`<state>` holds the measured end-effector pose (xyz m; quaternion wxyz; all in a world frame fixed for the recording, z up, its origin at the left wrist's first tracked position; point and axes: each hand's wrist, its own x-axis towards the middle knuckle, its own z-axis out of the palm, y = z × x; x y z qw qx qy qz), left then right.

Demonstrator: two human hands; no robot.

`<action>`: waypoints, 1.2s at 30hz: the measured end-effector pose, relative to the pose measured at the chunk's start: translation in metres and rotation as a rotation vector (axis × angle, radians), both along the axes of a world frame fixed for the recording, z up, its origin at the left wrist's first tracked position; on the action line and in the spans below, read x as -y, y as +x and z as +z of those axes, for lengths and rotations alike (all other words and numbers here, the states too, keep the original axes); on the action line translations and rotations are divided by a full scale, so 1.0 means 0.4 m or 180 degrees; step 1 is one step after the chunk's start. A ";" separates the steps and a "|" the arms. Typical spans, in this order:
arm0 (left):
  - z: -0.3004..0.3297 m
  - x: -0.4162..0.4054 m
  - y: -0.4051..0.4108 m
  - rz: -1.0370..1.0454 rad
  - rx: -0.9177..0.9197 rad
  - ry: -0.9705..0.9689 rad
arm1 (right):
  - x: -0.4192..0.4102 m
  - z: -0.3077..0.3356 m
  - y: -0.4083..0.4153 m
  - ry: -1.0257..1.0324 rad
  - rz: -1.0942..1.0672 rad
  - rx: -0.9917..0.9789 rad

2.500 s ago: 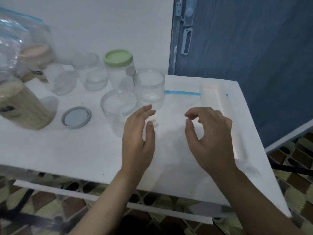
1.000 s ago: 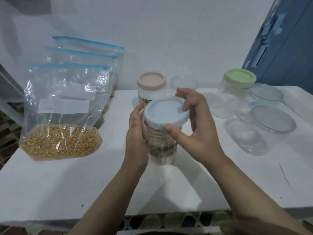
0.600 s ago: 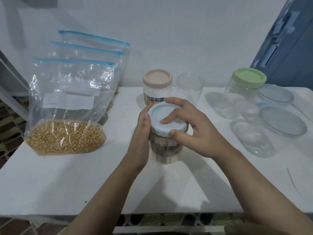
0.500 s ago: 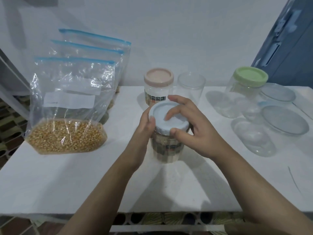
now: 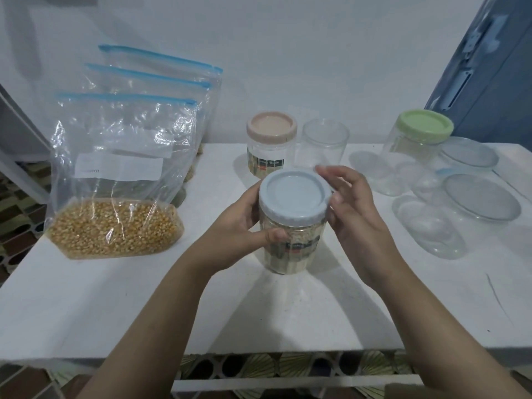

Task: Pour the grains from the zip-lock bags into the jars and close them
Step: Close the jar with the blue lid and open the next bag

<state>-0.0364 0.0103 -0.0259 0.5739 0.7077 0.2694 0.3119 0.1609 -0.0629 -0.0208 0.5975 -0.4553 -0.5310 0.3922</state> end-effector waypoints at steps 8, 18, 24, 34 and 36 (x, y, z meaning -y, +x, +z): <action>0.005 -0.006 -0.001 -0.0022 0.0078 -0.0099 | 0.004 0.023 0.024 0.0032 0.0379 0.0731; 0.010 -0.009 -0.003 0.0011 -0.0022 -0.0057 | -0.008 0.051 0.056 -0.0072 0.0798 0.0956; -0.001 0.012 0.005 0.0287 0.0058 0.0176 | -0.002 0.031 0.028 0.0194 0.0488 0.0805; -0.010 0.035 0.017 0.0706 -0.0043 0.0880 | -0.025 -0.007 -0.027 0.0356 0.0164 0.0282; -0.004 0.020 0.003 0.0761 -0.0083 0.0917 | -0.065 0.002 -0.032 0.0401 -0.0232 0.0280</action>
